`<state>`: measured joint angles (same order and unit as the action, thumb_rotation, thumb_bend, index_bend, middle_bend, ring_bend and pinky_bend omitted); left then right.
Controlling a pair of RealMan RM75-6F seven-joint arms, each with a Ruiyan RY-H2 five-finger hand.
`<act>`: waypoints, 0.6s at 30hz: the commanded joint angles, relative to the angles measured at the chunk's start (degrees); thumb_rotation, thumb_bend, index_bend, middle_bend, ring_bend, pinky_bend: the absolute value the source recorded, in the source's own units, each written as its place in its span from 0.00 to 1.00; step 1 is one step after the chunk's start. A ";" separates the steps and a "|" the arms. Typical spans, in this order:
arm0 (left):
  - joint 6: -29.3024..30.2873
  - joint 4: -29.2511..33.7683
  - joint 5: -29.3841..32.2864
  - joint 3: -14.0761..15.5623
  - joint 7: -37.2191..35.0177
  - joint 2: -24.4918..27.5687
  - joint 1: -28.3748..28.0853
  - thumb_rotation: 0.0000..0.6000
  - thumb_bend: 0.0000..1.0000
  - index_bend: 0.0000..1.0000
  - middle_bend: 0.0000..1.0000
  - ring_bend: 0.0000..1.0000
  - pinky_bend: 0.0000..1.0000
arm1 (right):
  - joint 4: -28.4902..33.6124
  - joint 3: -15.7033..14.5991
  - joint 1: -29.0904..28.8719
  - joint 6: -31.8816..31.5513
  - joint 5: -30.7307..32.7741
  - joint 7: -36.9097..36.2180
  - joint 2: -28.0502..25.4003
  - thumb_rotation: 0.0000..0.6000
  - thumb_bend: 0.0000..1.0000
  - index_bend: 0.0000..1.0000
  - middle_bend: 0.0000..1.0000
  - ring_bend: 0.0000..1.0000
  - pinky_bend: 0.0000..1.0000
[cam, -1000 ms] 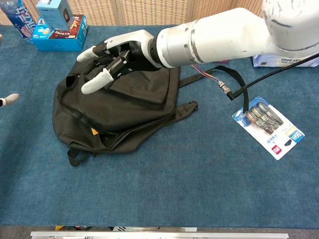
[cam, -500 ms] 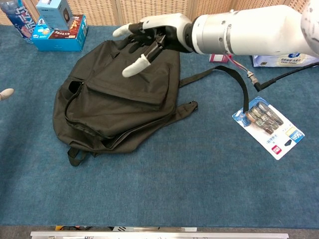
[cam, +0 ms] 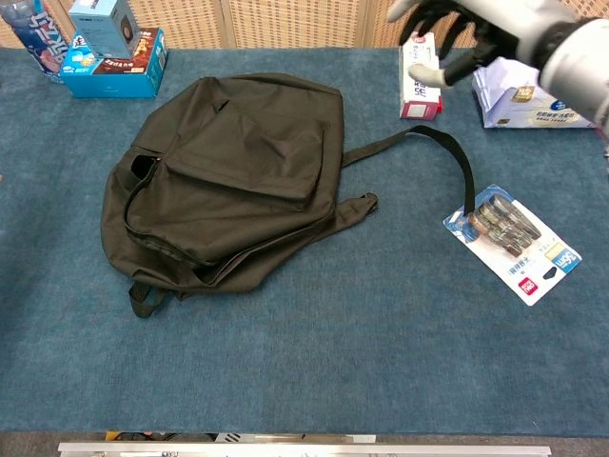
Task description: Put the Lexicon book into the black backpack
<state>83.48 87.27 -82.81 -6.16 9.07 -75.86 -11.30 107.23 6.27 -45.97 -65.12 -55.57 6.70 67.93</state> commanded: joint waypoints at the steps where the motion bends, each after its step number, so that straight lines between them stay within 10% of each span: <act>1: 0.56 0.46 -0.43 0.41 0.45 1.15 0.46 1.00 0.15 0.00 0.00 0.00 0.16 | 0.37 -5.60 7.22 -7.87 -6.96 5.81 -3.62 1.00 0.31 0.27 0.37 0.27 0.40; 18: 7.97 1.06 -4.10 4.45 2.50 5.48 6.59 1.00 0.15 0.00 0.00 0.00 0.16 | -5.39 -12.63 27.53 -23.30 -16.09 6.65 -5.05 1.00 0.31 0.27 0.37 0.27 0.40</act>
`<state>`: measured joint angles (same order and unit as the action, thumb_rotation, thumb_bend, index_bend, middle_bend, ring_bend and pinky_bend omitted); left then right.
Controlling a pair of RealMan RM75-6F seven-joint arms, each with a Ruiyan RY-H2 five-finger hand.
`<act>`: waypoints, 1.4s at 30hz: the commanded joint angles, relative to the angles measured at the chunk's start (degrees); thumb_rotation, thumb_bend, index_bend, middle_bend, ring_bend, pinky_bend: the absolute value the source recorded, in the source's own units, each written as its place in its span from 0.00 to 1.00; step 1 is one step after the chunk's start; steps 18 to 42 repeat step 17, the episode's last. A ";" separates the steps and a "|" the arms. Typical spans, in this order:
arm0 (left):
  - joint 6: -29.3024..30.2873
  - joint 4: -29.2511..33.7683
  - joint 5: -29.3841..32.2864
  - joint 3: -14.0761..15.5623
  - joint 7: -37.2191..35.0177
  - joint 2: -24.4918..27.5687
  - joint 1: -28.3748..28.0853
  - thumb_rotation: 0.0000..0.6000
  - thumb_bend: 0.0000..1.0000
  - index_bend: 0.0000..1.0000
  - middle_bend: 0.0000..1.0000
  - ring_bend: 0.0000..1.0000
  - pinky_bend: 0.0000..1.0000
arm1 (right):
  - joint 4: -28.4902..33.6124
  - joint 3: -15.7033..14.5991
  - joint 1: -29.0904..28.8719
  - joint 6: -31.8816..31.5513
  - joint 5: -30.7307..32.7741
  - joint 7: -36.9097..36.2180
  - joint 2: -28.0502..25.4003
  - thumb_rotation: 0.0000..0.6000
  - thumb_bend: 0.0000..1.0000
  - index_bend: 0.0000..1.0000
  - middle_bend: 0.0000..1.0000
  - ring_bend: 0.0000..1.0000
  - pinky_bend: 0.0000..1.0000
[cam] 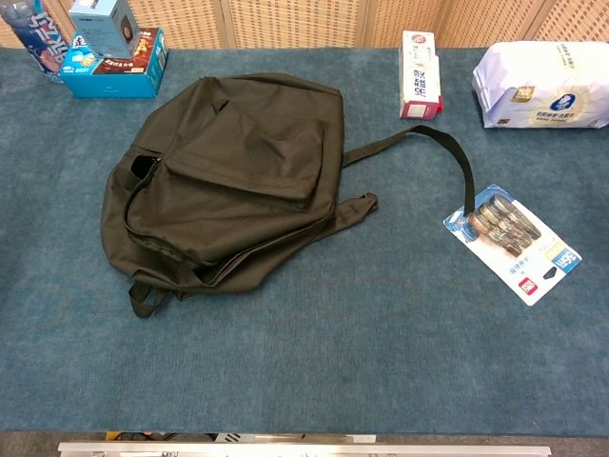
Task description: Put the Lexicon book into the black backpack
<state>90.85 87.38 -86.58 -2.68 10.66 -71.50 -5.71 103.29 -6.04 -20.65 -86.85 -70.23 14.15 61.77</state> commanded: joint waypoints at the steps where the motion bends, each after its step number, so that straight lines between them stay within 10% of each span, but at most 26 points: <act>1: 0.87 1.67 -0.40 1.59 1.08 1.75 1.70 1.00 0.15 0.00 0.00 0.00 0.16 | -1.82 -0.07 2.97 -1.81 -1.76 -1.66 1.44 1.00 0.31 0.27 0.37 0.27 0.40; 42: -0.53 4.78 1.81 2.29 1.57 2.52 3.93 1.00 0.15 0.00 0.00 0.00 0.16 | -2.55 4.35 5.29 0.76 -6.26 -4.72 1.51 1.00 0.31 0.27 0.37 0.27 0.40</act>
